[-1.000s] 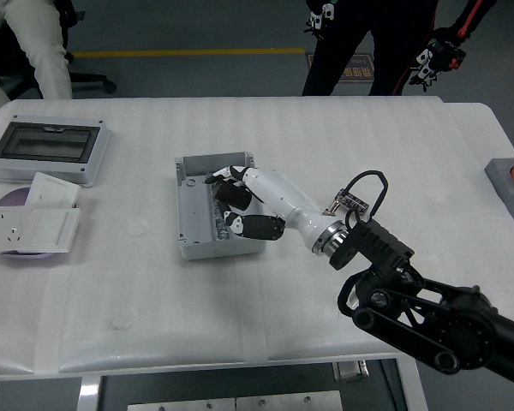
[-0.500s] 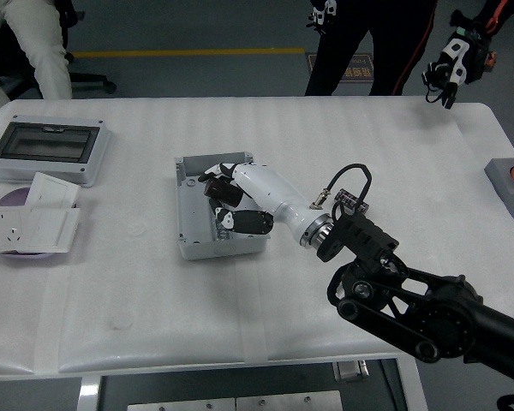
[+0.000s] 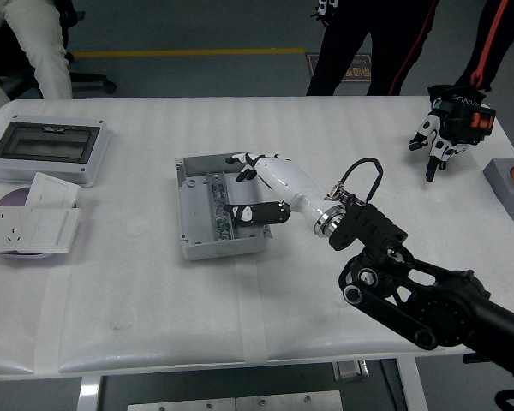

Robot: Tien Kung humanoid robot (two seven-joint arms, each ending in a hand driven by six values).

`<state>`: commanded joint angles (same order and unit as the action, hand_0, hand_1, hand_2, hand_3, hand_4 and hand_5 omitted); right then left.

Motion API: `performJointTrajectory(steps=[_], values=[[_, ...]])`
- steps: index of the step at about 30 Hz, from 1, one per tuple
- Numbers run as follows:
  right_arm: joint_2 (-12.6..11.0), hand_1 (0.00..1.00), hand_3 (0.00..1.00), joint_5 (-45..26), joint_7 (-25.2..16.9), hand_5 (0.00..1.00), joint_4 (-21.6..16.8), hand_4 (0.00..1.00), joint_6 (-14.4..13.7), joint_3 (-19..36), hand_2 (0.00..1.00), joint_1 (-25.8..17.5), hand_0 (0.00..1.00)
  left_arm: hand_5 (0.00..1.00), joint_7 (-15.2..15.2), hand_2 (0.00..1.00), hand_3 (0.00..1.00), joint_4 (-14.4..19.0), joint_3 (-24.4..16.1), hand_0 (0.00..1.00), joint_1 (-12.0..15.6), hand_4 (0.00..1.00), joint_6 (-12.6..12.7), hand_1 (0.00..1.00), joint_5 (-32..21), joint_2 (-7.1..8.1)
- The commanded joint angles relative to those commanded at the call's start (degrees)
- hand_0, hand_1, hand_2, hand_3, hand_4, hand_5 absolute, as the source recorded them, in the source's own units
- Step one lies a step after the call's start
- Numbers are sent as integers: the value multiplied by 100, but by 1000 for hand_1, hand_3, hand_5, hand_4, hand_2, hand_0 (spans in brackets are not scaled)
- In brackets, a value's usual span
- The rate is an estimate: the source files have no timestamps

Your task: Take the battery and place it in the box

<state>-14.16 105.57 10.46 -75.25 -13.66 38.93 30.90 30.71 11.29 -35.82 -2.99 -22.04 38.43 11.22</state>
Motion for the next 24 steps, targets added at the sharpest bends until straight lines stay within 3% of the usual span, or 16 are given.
performJointTrajectory(steps=[6, 10, 24], values=[[-584, 676, 901, 165, 218, 435, 640, 899, 151, 339, 709, -150, 948, 2, -11, 476, 394, -5, 22, 402, -1, 2, 4, 563, -27, 10], [-810, 676, 901, 135, 260, 435, 899, 899, 217, 394, 709, -273, 948, 2, -32, 476, 394, -9, 67, 402, -11, 2, 5, 563, -73, 9], [-787, 667, 860, -90, 199, 490, 1297, 908, 172, 283, 705, -319, 884, 2, -85, 472, 394, -14, 158, 402, -30, 2, 19, 563, -151, 10]])
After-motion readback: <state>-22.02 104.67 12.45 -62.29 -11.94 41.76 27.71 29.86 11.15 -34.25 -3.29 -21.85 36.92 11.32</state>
